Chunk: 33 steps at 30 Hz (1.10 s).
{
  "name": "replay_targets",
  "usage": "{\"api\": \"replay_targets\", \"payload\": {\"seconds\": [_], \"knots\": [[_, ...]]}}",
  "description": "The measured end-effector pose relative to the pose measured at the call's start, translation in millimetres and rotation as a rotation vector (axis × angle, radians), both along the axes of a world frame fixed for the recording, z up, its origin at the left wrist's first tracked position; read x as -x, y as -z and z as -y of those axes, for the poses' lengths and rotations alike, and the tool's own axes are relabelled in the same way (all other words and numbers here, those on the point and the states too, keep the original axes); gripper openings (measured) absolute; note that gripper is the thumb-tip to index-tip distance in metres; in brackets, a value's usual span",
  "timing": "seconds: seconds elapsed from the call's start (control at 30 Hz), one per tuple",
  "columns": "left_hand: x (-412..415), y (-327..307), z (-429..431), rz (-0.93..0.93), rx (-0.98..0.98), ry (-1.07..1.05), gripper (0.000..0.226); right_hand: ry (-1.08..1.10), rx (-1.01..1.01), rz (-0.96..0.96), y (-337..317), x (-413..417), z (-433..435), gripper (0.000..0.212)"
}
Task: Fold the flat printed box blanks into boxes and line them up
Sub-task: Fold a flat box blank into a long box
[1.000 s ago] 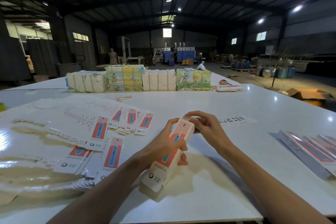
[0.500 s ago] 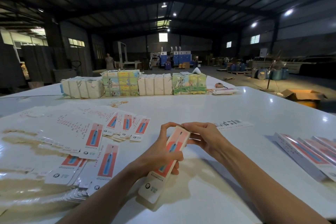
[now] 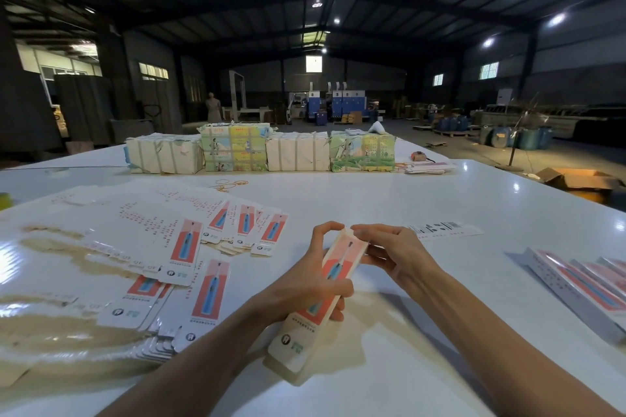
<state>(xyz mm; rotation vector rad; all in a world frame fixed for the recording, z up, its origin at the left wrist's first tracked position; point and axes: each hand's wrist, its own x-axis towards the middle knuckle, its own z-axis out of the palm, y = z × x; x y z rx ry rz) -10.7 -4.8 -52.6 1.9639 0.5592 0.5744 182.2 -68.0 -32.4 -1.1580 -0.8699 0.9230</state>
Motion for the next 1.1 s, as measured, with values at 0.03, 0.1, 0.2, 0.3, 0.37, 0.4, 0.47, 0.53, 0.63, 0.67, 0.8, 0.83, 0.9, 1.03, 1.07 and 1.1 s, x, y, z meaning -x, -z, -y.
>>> {"api": "replay_targets", "payload": {"seconds": [0.03, 0.1, 0.2, 0.3, 0.37, 0.4, 0.47, 0.53, 0.63, 0.67, 0.8, 0.83, 0.9, 1.03, 1.07, 1.1], "knots": [[-0.5, -0.1, 0.2, -0.002, 0.001, -0.004, 0.100, 0.003, 0.009, 0.006, -0.3, -0.1, 0.1, 0.010], [-1.4, 0.2, 0.9, 0.002, 0.006, -0.005, 0.100, 0.003, 0.023, 0.013, -0.8, -0.1, 1.1, 0.010], [-1.7, -0.7, 3.1, 0.002, -0.010, -0.007, 0.094, 0.000, 0.028, 0.045, -2.5, 0.5, 2.7, 0.013], [-2.4, -2.4, 6.9, -0.032, -0.032, -0.039, 0.085, 0.000, 0.031, 0.093, -4.0, 1.4, 5.1, 0.018], [-2.3, -2.9, 8.3, -0.038, -0.063, -0.061, 0.082, -0.007, 0.027, 0.106, -4.3, 2.1, 6.1, 0.020], [-2.3, -2.9, 7.8, -0.028, -0.068, -0.071, 0.081, -0.025, 0.022, 0.102, -4.7, 2.9, 6.3, 0.020], [-1.7, -3.4, 6.1, 0.029, -0.046, -0.087, 0.079, -0.097, -0.013, 0.073, -5.1, 6.9, 6.0, 0.021], [-1.5, -5.4, 5.6, 0.105, -0.025, -0.099, 0.079, -0.139, -0.067, 0.037, -4.4, 11.3, 4.6, 0.023], [-1.7, -7.1, 7.3, 0.197, 0.010, -0.099, 0.083, -0.071, -0.128, 0.043, -0.9, 17.2, 2.5, 0.024], [-1.6, -6.4, 7.0, 0.205, 0.018, -0.102, 0.084, -0.042, -0.137, 0.081, 0.6, 18.5, 2.4, 0.023], [-1.9, -3.4, 4.2, 0.209, 0.047, -0.085, 0.092, -0.004, -0.154, 0.192, 4.3, 18.7, 2.4, 0.019], [-1.8, -3.3, 3.9, 0.199, 0.045, -0.090, 0.091, -0.010, -0.158, 0.192, 4.2, 17.6, 2.8, 0.018], [-2.2, -3.1, 3.0, 0.176, 0.044, -0.094, 0.086, -0.030, -0.166, 0.184, 4.4, 15.9, 3.6, 0.016], [-3.1, -0.6, 1.6, 0.162, 0.054, -0.109, 0.081, -0.024, -0.168, 0.202, 4.7, 15.4, 3.2, 0.014], [-3.4, 0.3, 0.8, 0.166, 0.055, -0.115, 0.080, -0.020, -0.171, 0.203, 4.3, 16.3, 2.8, 0.014], [-4.4, 1.1, 0.0, 0.172, 0.059, -0.122, 0.081, -0.014, -0.172, 0.203, 4.4, 17.2, 1.9, 0.015]]}}
